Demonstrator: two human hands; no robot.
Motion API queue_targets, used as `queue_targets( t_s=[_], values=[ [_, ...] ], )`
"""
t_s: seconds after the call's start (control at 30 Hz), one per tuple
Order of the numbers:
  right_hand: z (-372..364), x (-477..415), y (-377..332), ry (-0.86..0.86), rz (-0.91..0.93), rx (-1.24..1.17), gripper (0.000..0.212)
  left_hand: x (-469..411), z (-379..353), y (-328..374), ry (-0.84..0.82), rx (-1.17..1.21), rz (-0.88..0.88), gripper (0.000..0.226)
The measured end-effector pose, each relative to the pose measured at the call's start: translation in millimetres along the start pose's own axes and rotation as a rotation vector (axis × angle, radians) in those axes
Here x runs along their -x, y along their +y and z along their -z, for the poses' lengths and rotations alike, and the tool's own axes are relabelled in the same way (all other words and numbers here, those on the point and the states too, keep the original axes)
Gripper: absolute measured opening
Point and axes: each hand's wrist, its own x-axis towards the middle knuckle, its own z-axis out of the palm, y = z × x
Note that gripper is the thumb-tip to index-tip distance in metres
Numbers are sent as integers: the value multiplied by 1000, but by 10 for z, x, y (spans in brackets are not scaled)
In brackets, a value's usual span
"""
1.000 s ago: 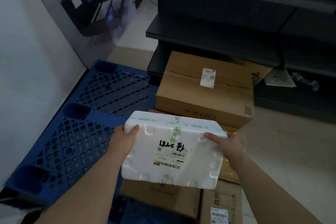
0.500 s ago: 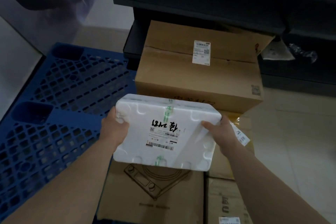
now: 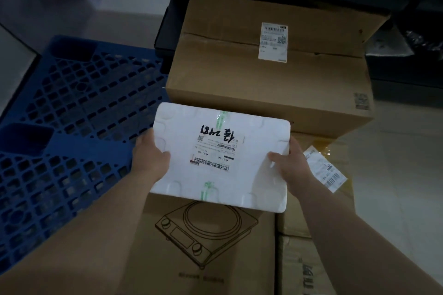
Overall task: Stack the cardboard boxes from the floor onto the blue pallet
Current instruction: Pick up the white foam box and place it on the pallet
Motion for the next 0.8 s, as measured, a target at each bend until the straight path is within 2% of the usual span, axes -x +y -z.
queue_targets(
  t_s=[0.1,0.37,0.5,0.6,0.7,0.8],
  values=[
    [-37,-31,41,-10,-27,8,50,-29,-43,-14,-43,-15,49,71],
    [-63,-58,39,21,-45,115,48,-60,-92,-64,-39,1,19,62],
    [-26,75,-26,48,-44,194,43,46,-96,36,38,-19,47,55],
    [59,241,-118,79,-13,227,43,235,-38,179,84,-89,35,59],
    [184,510,-270,117,35,283,53,510,49,379,28,-49,-26,64],
    [384,887,-479,168,86,352,59,842,178,689,-48,13,-88,58]
  ],
)
